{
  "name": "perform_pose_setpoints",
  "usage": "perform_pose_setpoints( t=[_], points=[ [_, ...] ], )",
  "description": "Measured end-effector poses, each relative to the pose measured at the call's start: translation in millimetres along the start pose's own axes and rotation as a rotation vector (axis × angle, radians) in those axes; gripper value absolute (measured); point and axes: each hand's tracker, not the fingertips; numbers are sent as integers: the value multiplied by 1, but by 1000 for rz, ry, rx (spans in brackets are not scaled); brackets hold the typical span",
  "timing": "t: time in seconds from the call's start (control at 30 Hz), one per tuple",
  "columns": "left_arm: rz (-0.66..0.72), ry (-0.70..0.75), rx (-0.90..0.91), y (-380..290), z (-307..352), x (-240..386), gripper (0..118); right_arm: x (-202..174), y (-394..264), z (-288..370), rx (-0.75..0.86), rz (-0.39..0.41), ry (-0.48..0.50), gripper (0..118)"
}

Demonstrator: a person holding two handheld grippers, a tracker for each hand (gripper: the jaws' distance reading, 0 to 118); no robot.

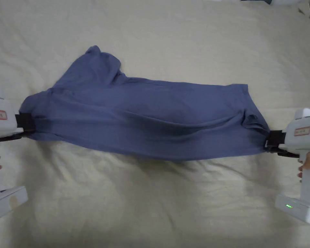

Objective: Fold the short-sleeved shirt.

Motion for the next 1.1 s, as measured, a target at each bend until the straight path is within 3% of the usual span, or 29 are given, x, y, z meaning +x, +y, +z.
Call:
perform_pose_setpoints(
  t=[0.13,0.27,0.37,0.53,0.57,0.6,0.63,0.67,0.7,0.73,0.87,0.97,1.1],
  points=[
    [-4,10,31,-6,31,-11,5,4,-15,44,55,71,19,11],
    [-94,54,10,-36,51,-32,5,9,-56,61,34,96,41,11],
    [-112,106,-57,-75,44,-56,5,11,-99,53,-39,111,43,11],
    [-28,107,-155,-134,34,-66,7,14,-152,27,-111,121,-3,12],
    [-27,109,-159,-135,29,-73,14,14,-156,27,-110,117,-7,18],
    [-23,121,-165,-137,29,-73,30,14,-157,28,-110,109,-23,35],
    [-31,156,-163,-137,31,-72,69,14,-156,31,-100,107,-52,63],
    [-45,166,-152,-136,35,-73,93,14,-154,34,-91,113,-63,82],
    [-59,167,-114,-132,44,-71,109,14,-149,40,-70,130,-81,94],
    [-59,172,-57,-126,54,-68,117,11,-142,50,-21,151,-103,102],
    [-133,193,195,-99,93,-50,117,-8,-115,99,245,243,-126,104],
    [-276,257,402,-90,113,-16,117,-32,-103,135,458,295,-80,118],
    [-379,232,638,-89,127,28,117,-64,-101,162,660,346,-58,118]
  ],
)
